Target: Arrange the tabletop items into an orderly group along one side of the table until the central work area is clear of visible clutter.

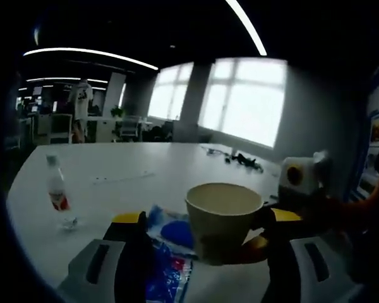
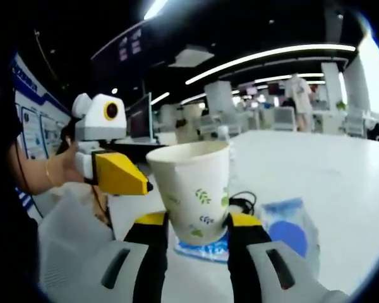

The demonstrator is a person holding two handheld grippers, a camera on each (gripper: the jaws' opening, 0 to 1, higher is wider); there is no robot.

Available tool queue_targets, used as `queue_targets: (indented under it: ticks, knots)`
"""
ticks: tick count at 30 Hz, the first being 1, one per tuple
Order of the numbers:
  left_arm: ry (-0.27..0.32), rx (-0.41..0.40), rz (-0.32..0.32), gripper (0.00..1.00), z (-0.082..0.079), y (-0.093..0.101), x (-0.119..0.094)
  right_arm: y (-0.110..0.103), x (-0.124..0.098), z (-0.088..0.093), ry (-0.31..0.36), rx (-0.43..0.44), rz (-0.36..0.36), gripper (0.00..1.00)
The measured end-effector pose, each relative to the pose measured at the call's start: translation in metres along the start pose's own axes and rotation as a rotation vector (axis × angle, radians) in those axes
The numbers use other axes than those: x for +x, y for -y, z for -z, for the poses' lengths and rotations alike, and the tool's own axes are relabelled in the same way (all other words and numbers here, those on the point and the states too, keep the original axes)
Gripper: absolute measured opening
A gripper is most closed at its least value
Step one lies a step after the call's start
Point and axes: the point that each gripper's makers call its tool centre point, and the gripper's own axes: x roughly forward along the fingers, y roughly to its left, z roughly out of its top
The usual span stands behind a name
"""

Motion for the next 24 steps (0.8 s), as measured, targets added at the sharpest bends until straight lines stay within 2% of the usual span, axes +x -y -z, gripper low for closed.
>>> queue_targets:
  ticks: [6, 10, 13, 17, 24]
  knots:
    - [0.0, -0.017, -0.002, 0.7, 0.004, 0.002, 0.002, -0.003, 0.002, -0.001, -0.001, -0.027, 0.001, 0.33]
    - [-0.003, -0.014, 0.008, 0.6, 0.006, 0.004, 0.001, -0.006, 0.003, -0.001, -0.003, -0.04, -0.008, 0.33]
    - [-0.009, -0.02, 0.014, 0.58, 0.008, 0.005, 0.001, -0.007, 0.004, -0.002, 0.0, -0.039, -0.008, 0.33]
    - [-0.028, -0.027, 0.025, 0.47, 0.012, 0.007, 0.0, -0.007, 0.005, 0.0, -0.019, -0.063, -0.002, 0.33]
    - [-0.028, -0.04, 0.019, 0.46, 0.014, 0.005, 0.0, -0.006, 0.006, 0.002, -0.026, -0.07, 0.002, 0.33]
